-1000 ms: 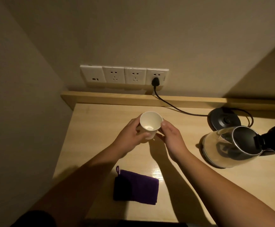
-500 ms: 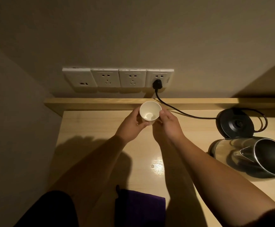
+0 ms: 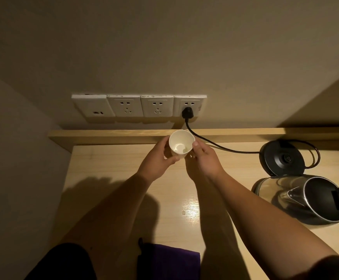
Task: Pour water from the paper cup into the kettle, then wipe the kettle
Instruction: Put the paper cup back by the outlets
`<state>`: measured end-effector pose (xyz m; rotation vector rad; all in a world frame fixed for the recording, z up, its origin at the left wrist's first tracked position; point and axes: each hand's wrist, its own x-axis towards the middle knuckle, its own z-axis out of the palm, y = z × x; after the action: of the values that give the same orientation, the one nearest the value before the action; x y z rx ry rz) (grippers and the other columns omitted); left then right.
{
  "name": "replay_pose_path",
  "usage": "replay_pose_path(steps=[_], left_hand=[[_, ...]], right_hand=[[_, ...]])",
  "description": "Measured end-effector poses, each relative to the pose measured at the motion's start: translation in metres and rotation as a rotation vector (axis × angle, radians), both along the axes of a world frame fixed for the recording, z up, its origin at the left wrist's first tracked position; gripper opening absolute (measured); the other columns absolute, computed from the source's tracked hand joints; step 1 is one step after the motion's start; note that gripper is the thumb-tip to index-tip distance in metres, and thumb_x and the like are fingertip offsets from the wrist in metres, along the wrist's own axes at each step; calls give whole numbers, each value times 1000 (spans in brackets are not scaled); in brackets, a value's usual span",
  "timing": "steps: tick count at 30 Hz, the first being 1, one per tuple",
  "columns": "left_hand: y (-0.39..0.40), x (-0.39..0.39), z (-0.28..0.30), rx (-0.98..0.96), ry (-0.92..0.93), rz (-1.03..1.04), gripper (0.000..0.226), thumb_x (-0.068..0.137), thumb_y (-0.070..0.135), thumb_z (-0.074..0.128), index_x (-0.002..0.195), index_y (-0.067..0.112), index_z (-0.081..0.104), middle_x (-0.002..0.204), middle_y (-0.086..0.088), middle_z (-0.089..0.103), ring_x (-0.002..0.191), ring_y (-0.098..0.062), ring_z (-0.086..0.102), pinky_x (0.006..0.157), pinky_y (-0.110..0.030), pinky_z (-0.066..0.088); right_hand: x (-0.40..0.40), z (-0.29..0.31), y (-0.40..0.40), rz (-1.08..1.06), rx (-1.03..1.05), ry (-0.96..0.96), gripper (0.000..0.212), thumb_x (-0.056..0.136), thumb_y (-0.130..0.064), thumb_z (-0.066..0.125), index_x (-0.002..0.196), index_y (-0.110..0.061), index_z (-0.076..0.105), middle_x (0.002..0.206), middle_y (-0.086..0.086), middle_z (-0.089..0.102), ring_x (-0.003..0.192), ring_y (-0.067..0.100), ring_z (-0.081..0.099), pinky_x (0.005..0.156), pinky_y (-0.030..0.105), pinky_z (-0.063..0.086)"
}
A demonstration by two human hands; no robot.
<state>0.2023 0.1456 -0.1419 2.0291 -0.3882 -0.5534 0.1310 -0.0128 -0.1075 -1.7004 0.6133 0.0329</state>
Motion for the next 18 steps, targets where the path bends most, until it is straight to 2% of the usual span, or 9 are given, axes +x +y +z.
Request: replay_pose_path(steps=[2, 5, 7, 9, 12, 15, 18], left_hand=[[4, 1, 1, 25, -25, 4, 81, 79, 31, 77, 139, 49, 26, 141, 17, 45, 127, -7, 44, 94, -27, 39], [13, 0, 4, 67, -44, 6, 86, 78, 37, 78, 142, 46, 22, 148, 14, 39, 133, -8, 37, 100, -33, 38], [20, -5, 9, 105, -93, -5, 81, 78, 43, 75, 141, 47, 24, 148, 13, 39, 133, -10, 37, 98, -31, 36], [29, -14, 15, 272, -270, -38, 71, 83, 52, 65, 142, 41, 27, 148, 7, 39, 133, -14, 37, 100, -32, 34], [42, -35, 24, 576, -674, -105, 64, 92, 61, 39, 142, 23, 33, 146, -2, 44, 135, -22, 37, 108, -36, 23], [47, -61, 35, 670, -801, -169, 66, 93, 63, 19, 138, 19, 40, 141, -5, 50, 133, -25, 41, 109, -41, 20], [50, -87, 41, 750, -847, -218, 65, 93, 63, 22, 136, 19, 44, 139, -5, 52, 132, -26, 42, 109, -43, 18]], right_hand=[[0, 1, 0, -24, -12, 21, 41, 107, -37, 35, 143, -26, 50, 143, 1, 54, 133, 20, 45, 113, 46, 36], [-1, 3, -1, -29, -68, 50, 49, 105, -47, 32, 147, -26, 44, 150, 3, 48, 138, 24, 41, 114, 52, 33], [-4, 5, -3, -27, -138, 65, 53, 103, -51, 33, 149, -25, 41, 154, 4, 44, 140, 26, 38, 115, 48, 32], [-10, 10, -4, -2, -245, 67, 55, 102, -52, 37, 150, -23, 39, 154, 4, 43, 140, 27, 38, 110, 43, 33], [-27, 20, -7, 146, -602, 20, 51, 102, -46, 44, 146, -21, 45, 148, 6, 50, 135, 27, 44, 104, 39, 38], [-52, 31, -13, 348, -952, -12, 49, 101, -44, 44, 141, -16, 51, 146, 9, 51, 136, 28, 42, 108, 43, 37], [-85, 38, -12, 488, -1166, -3, 53, 102, -47, 39, 143, -15, 50, 150, 11, 46, 142, 32, 34, 117, 46, 23]])
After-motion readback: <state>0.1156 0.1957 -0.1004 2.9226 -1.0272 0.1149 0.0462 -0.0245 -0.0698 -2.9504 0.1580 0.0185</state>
